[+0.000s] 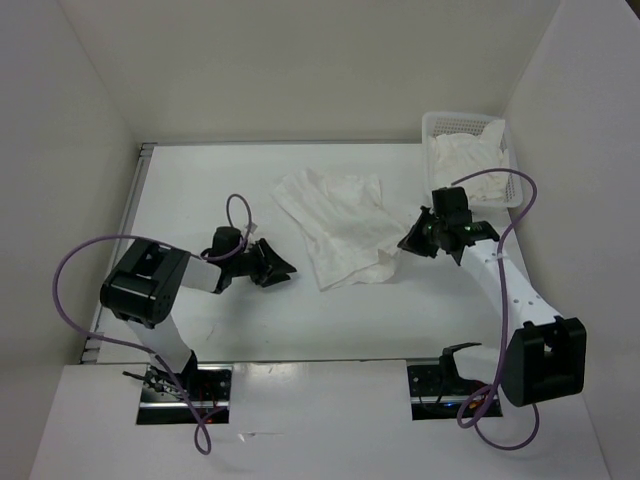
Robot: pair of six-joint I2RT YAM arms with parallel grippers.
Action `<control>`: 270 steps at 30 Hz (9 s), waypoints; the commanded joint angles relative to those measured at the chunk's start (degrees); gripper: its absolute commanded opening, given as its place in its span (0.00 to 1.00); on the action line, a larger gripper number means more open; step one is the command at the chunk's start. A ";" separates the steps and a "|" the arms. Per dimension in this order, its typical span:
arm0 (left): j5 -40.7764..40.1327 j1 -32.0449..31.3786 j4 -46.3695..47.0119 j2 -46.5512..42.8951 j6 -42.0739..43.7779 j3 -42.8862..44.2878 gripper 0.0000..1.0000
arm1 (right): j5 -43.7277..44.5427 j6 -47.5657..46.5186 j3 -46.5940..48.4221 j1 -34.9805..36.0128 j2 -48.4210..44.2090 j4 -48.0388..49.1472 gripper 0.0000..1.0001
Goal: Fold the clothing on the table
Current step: Flatten the skirt out, then fold the skirt
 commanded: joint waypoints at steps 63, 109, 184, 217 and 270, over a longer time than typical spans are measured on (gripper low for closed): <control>11.78 7.10 -42.14 -45.57 20.20 24.51 0.00 | -31.48 -6.39 -1.09 -0.69 -32.92 3.20 0.00; 9.06 15.63 -30.35 -16.11 15.55 3.78 0.00 | -28.38 -6.21 -9.52 -6.84 0.49 0.32 0.00; 9.94 -1.77 -17.10 9.88 9.39 43.15 1.00 | 5.71 4.69 0.06 -3.23 13.64 11.01 0.79; 9.94 -2.30 -14.37 12.18 7.81 41.05 1.00 | -3.35 5.57 -1.00 -2.19 27.90 17.00 0.01; -13.00 -22.87 -17.97 19.03 7.46 33.13 1.00 | 0.79 12.78 -4.87 7.49 -4.91 2.05 0.01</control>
